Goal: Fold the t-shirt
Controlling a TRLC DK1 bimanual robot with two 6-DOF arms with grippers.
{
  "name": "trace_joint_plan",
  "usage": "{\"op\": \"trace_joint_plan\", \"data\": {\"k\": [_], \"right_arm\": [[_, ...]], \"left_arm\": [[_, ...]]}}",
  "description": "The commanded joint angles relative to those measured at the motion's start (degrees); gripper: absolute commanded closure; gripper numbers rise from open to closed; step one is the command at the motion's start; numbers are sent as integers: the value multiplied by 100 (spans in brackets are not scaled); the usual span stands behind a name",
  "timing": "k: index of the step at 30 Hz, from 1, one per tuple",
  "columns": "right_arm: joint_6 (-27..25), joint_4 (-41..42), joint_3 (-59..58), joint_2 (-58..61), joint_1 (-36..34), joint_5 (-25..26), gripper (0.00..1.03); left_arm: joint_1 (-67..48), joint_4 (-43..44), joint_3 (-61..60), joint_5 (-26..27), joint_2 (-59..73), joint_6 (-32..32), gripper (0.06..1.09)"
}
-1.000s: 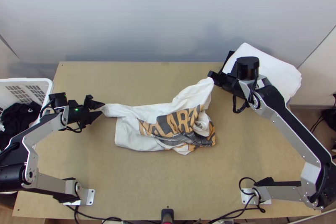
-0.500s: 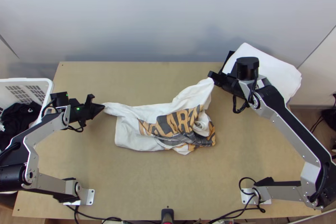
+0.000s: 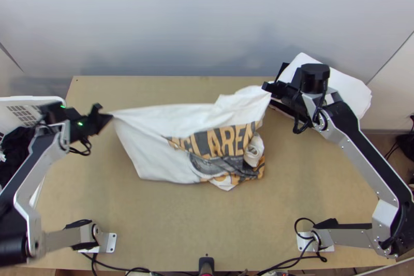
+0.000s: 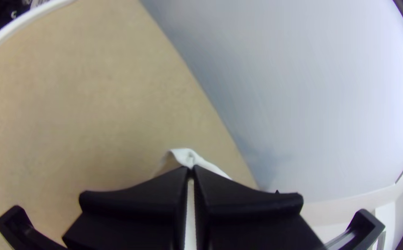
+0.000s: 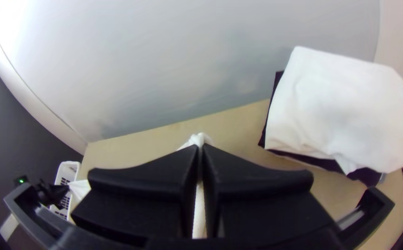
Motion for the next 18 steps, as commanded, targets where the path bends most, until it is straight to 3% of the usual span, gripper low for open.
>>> {"op": "trace_joint_plan", "data": {"k": [1, 7, 13, 18], "right_arm": [[-1301, 16, 506, -45, 34, 648, 100], [-1776, 306, 1702, -203, -54, 946, 100], [-2171, 614, 3354, -309, -133, 946, 100], [-2215, 614, 4083, -784, -125, 929, 100]], "left_arm": [[50, -724, 1013, -499, -1199, 286, 105], [24, -961, 1971, -1150, -1982, 647, 105], [15, -961, 2841, -2328, -2447, 1596, 105], [77, -750, 3219, -2855, -2746, 2334, 105]]}}
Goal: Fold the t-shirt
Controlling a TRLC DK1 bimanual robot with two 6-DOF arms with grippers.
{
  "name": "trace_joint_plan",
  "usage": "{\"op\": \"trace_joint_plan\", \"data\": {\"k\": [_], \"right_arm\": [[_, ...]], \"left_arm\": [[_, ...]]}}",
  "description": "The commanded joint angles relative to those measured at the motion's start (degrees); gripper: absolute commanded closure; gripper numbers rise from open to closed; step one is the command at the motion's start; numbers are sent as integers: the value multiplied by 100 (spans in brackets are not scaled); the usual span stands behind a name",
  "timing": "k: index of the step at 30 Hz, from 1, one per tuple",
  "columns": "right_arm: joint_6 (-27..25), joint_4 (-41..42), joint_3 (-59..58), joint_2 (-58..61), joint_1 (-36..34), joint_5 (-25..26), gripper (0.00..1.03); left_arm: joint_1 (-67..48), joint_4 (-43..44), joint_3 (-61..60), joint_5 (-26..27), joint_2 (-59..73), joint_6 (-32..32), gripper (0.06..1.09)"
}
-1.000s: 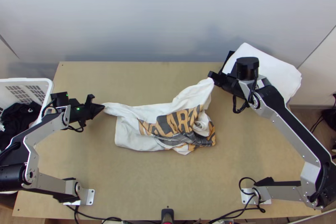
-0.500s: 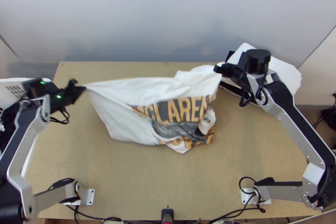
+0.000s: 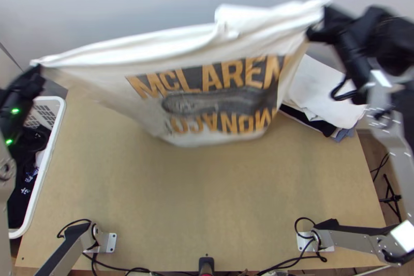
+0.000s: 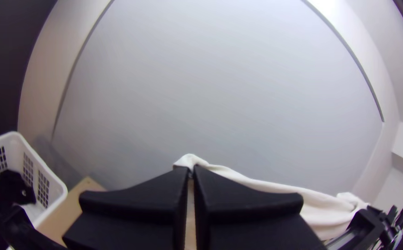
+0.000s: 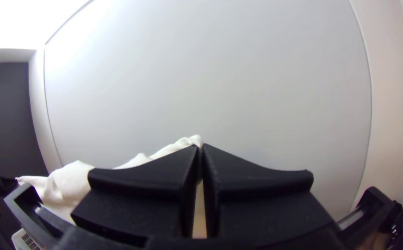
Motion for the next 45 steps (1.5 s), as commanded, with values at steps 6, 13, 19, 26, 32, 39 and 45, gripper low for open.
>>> {"op": "trace_joint_plan", "data": {"k": [6, 13, 19, 26, 32, 39, 45], "right_arm": [[-250, -198, 695, -2027, 279, -11, 100], [-303, -1367, 590, -3635, 244, -90, 100], [-505, -1921, 608, -4330, -178, -222, 100], [-145, -2167, 168, -4479, -72, -222, 100], [1516, -2554, -2803, -5226, 464, -249, 100], [2255, -1719, -6230, -5938, 815, -908, 100], [2184, -471, -7232, -5472, 859, -960, 100]], "left_arm": [[567, 313, 987, -846, -1095, 1004, 105], [875, 480, 978, -855, -2009, 1250, 105], [866, 365, 723, -846, -2694, 1294, 105], [804, -672, 838, -776, -2800, 1057, 105], [725, -2394, -964, -11, -3565, 1039, 105], [532, -3062, -3838, 481, -4514, 1382, 105], [479, -1928, -4541, 560, -3819, 1233, 105]]}}
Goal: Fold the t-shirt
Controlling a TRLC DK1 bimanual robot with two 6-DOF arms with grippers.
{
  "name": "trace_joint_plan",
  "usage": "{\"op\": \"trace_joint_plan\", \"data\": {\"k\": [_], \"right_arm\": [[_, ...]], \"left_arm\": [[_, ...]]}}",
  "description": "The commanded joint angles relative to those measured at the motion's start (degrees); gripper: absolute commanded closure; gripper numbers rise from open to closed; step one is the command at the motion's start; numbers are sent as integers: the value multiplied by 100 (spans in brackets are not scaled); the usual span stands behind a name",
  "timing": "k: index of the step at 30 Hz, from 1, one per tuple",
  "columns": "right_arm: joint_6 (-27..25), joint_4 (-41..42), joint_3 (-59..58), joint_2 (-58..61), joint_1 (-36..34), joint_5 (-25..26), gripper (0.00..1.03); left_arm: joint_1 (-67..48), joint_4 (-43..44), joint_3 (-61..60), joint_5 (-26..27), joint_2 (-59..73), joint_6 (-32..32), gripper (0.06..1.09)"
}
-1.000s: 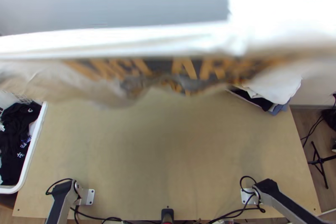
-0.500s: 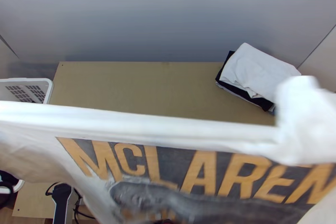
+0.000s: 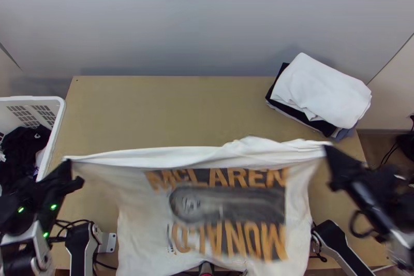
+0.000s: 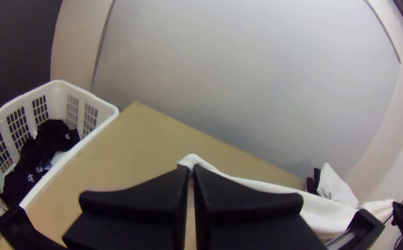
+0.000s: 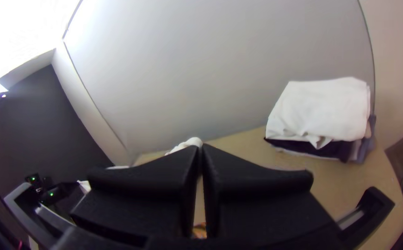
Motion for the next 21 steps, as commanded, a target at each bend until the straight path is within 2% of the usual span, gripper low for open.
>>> {"op": "trace_joint_plan", "data": {"k": [1, 6, 9, 15, 21], "right_arm": [[147, 1161, -1620, 294, 101, -189, 100], [15, 2048, -1321, 1455, -137, -259, 100], [24, 2365, -899, 2377, -532, -743, 100], [121, 2505, -81, 3995, -1103, -1349, 100], [182, 2435, 666, 5339, -1314, -1358, 100]], "left_arm": [[-164, 838, -1243, 146, 551, -40, 105], [-946, 1998, -1243, -548, 1799, -154, 105], [-1588, 2543, -1067, -970, 2669, -277, 105], [-1895, 3132, -364, -996, 4497, -373, 105], [-1904, 3589, 392, -1014, 6053, -488, 105]]}}
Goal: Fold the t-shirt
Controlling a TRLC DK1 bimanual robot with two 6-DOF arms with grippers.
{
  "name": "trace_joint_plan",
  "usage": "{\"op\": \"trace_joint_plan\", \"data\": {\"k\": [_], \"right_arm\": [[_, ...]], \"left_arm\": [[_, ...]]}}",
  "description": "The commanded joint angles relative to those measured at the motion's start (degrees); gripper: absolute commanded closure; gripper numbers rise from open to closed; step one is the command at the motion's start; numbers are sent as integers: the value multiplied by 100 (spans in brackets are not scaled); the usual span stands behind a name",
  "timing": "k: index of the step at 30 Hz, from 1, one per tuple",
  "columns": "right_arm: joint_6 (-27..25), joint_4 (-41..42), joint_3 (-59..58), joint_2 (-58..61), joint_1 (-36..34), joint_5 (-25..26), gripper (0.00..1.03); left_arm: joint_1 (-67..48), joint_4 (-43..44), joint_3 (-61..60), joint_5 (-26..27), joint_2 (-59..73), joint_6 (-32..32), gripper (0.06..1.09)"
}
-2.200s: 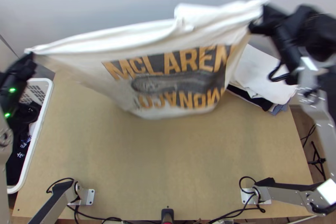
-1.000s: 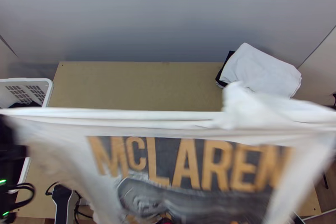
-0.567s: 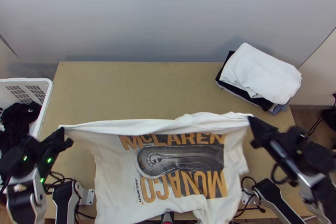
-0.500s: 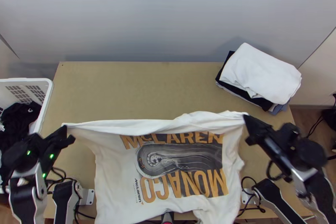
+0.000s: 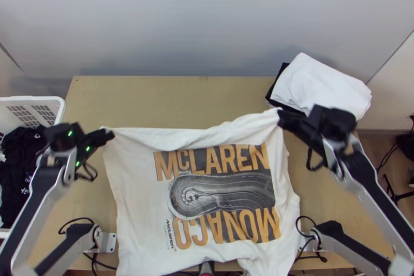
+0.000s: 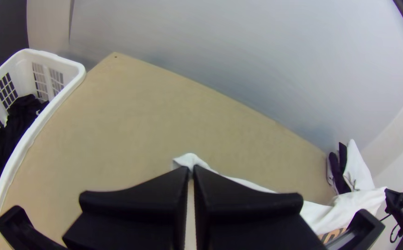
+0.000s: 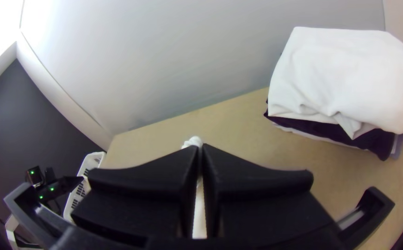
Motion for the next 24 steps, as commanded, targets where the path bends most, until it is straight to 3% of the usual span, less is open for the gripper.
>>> {"op": "trace_joint_plan", "data": {"k": [1, 10, 24], "right_arm": [[84, 81, 861, 1633, -342, -184, 100], [66, 81, 1836, 2943, -403, -35, 100], [49, -226, 4086, 4701, -377, 282, 100]], "left_arm": [[-191, 586, 834, -91, 1912, -123, 105], [-50, 902, 1906, -144, 3477, -88, 105], [302, 858, 3347, -144, 4795, -35, 105]]}}
